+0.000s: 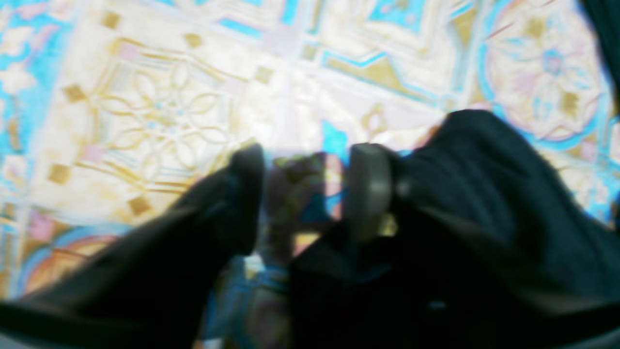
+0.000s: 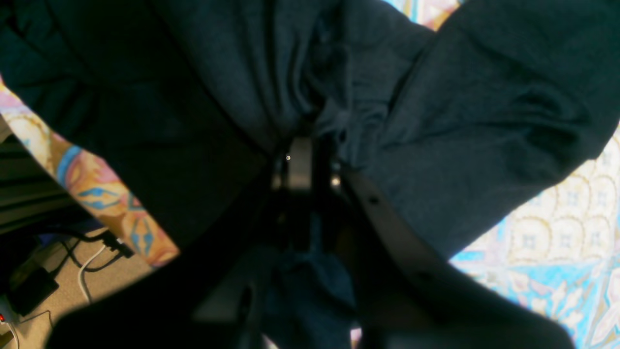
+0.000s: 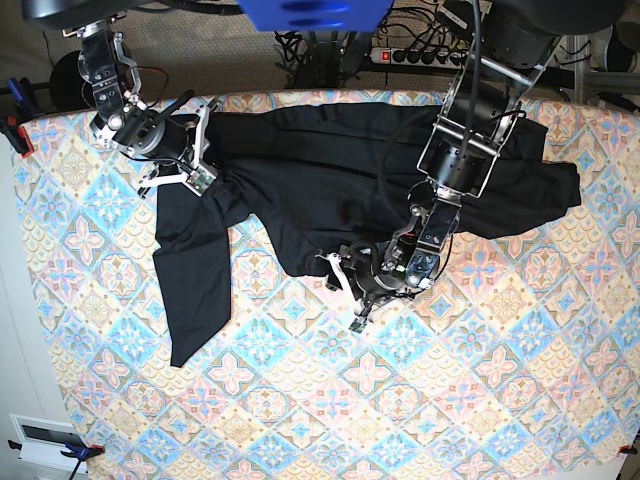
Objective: Layout the t-shirt on the table in an organized manner, then fold the t-shirt properly
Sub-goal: 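Pull the grasped shirt fabric with the left gripper toward the hem, then drag the shirt sleeve with the left gripper away from the right gripper, then release the sleeve and move the left gripper back to the shirt edge, then grasp the shirt edge with the left gripper and pull it taut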
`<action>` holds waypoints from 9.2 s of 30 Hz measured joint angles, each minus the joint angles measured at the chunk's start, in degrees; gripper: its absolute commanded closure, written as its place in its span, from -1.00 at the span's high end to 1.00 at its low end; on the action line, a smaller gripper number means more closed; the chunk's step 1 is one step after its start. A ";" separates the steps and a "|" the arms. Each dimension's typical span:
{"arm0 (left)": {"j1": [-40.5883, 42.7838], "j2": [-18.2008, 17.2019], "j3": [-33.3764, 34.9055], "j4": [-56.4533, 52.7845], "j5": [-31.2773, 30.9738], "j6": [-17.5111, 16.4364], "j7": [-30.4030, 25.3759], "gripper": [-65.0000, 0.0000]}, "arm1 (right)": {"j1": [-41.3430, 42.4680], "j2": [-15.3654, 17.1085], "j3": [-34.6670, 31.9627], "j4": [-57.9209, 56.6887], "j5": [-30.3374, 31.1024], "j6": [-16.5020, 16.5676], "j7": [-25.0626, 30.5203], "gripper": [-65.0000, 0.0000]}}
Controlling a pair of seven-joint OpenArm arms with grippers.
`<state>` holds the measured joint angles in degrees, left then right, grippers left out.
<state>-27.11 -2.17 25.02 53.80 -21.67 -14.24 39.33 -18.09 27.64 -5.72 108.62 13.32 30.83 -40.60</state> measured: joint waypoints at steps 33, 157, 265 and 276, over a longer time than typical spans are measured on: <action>1.57 -2.40 -14.78 14.91 -2.58 -0.83 4.07 -1.00 | 2.56 0.00 0.00 0.07 0.00 0.00 -0.13 -1.00; 3.82 -17.00 -19.54 14.64 6.82 -1.77 5.14 -0.12 | 24.70 -4.63 0.00 -15.89 0.13 -7.10 -0.17 -1.00; 12.98 -27.67 -49.35 26.49 -4.94 6.27 10.91 -1.00 | 30.27 -12.11 0.20 -22.01 0.24 -7.10 0.09 -1.00; 3.43 -22.16 -49.16 16.39 0.24 6.54 2.08 -0.99 | 35.15 -12.20 -0.02 -25.64 0.22 -6.91 0.76 -1.00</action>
<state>-23.68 -24.34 -24.14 70.19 -21.43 -7.70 41.41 17.06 15.44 -5.74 82.98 13.54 23.92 -39.83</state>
